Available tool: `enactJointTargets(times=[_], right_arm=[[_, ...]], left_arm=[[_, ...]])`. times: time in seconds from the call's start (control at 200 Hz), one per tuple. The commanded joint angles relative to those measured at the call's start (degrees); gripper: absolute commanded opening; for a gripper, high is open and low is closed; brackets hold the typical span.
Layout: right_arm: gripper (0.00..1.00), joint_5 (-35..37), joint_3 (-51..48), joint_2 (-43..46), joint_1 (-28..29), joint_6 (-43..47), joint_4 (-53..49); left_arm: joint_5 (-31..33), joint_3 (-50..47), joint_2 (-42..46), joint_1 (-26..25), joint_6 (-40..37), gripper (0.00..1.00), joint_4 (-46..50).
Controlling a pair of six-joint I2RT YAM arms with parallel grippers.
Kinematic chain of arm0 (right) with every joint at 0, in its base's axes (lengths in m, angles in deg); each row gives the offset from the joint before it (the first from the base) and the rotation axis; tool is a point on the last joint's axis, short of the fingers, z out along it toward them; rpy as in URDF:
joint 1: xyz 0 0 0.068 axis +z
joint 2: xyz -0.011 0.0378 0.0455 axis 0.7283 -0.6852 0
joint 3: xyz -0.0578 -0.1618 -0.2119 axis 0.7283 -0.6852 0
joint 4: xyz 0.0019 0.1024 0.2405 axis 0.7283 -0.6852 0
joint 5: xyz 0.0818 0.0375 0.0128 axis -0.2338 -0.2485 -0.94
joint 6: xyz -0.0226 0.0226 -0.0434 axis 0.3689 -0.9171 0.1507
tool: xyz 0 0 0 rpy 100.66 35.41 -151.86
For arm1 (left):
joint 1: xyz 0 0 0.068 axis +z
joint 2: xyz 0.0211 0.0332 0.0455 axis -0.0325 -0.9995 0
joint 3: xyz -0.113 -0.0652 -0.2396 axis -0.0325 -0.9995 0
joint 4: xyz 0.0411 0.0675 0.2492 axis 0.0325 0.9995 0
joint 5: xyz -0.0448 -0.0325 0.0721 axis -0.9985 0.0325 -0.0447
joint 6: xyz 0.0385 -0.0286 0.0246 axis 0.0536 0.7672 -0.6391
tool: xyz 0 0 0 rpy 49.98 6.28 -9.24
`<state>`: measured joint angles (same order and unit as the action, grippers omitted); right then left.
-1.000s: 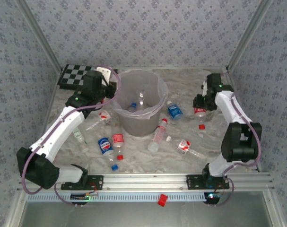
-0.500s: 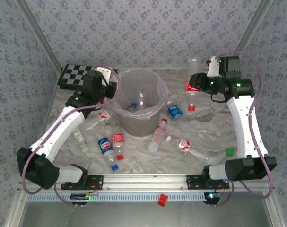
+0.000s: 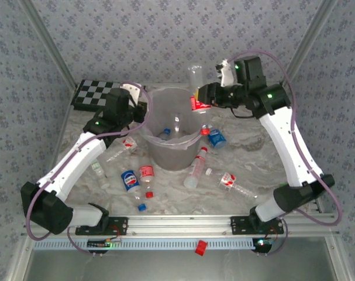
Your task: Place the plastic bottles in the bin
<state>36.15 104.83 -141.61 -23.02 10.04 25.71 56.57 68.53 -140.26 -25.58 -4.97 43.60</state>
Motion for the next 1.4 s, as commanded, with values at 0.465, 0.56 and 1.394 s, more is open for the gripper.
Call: enactJointTargets(times=[0.465, 0.56, 1.394], right_arm=[[0.27, 11.19, 25.16, -22.39, 12.48, 9.53, -21.86], [0.26, 14.9, 27.19, -24.96, 14.23, 12.18, -25.97], [0.37, 19.13, 15.87, -32.56, 16.8, 15.44, -24.53]], left_arm=[[0.98, -1.74, 1.65, -0.83, -1.64, 0.23, 2.86], [1.42, -2.15, 2.03, -0.86, -1.54, 0.23, 2.44], [2.87, -2.8, 3.2, -0.88, -2.23, 0.23, 1.62]])
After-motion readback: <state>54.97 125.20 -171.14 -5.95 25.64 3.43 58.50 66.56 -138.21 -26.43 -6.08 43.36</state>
